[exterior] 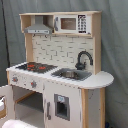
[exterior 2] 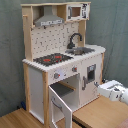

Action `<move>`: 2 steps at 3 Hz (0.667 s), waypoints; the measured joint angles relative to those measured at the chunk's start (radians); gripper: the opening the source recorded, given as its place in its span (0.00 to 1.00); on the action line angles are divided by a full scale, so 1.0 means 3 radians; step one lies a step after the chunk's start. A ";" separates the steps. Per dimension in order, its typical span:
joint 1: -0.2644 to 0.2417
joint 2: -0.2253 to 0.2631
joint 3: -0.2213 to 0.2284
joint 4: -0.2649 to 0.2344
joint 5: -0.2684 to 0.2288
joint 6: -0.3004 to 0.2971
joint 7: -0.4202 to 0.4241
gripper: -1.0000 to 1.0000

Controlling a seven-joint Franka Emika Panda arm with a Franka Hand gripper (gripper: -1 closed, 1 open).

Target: Play with the kitchen

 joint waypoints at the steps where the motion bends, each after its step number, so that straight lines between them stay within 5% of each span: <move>1: -0.0072 0.0001 0.0089 0.0118 0.0241 -0.0227 -0.0016 1.00; 2: -0.0113 0.0001 0.0054 0.0304 0.0336 -0.0551 -0.0095 1.00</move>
